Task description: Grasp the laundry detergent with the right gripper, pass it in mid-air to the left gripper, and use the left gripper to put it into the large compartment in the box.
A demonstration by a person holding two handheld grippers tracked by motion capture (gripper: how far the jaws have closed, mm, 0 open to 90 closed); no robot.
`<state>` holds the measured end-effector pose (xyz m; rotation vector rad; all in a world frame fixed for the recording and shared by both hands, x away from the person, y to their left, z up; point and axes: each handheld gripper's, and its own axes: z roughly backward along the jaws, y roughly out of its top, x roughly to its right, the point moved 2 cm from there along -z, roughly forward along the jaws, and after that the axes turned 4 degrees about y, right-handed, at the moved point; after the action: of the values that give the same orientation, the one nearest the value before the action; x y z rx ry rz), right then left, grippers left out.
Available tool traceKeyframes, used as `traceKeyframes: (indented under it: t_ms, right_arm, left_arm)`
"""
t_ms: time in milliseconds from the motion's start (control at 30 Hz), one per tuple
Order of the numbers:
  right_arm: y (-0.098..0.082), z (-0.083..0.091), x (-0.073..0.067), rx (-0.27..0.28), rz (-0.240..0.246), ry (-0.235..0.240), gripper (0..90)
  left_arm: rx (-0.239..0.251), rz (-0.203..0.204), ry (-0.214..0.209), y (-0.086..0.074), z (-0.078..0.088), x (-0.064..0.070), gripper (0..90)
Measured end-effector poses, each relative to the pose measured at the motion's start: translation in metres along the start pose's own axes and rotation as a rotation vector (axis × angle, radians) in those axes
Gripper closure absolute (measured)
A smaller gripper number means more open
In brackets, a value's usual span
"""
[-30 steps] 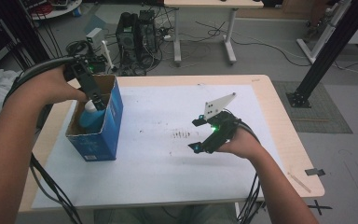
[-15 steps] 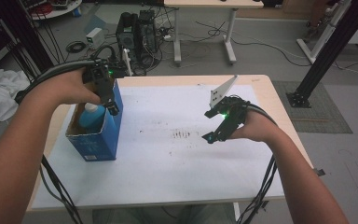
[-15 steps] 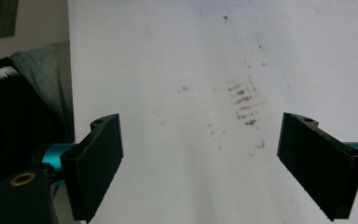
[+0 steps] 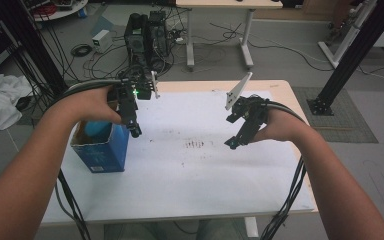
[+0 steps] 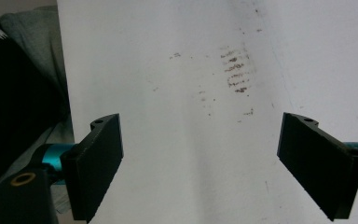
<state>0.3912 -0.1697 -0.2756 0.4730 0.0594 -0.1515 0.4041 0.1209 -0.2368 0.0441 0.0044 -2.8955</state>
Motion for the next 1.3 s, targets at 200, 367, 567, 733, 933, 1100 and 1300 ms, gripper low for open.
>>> traceKeyframes:
  t_ms: [200, 367, 567, 733, 933, 1100, 1300]
  right_arm:
    - [0.000, -0.004, 0.005, -0.028, -0.001, 0.009, 13.5]
    - [0.000, -0.004, 0.009, -0.042, -0.004, 0.009, 13.5]
    - [0.001, -0.004, 0.005, -0.062, -0.003, 0.010, 13.5]
    - [0.000, -0.005, 0.006, -0.069, -0.003, 0.004, 13.5]
    - [0.001, -0.007, 0.005, -0.080, -0.002, 0.005, 13.5]
    - [0.001, -0.008, 0.004, -0.105, 0.000, 0.006, 13.5]
    - [0.003, -0.009, 0.004, -0.133, 0.013, 0.006, 13.5]
  left_arm:
    - [-0.003, -0.027, -0.007, 0.006, -0.011, 0.004, 7.0]
    - [-0.017, -0.032, -0.007, 0.012, -0.020, 0.005, 7.0]
    - [-0.018, -0.031, -0.008, 0.015, -0.023, 0.004, 7.0]
    - [-0.023, -0.030, 0.005, 0.016, -0.025, 0.001, 7.0]
    - [-0.023, -0.028, 0.004, 0.019, -0.028, 0.003, 7.0]
    - [-0.007, -0.043, 0.006, 0.020, -0.029, 0.004, 7.0]
    - [0.010, -0.037, -0.001, 0.021, -0.034, 0.006, 7.1]
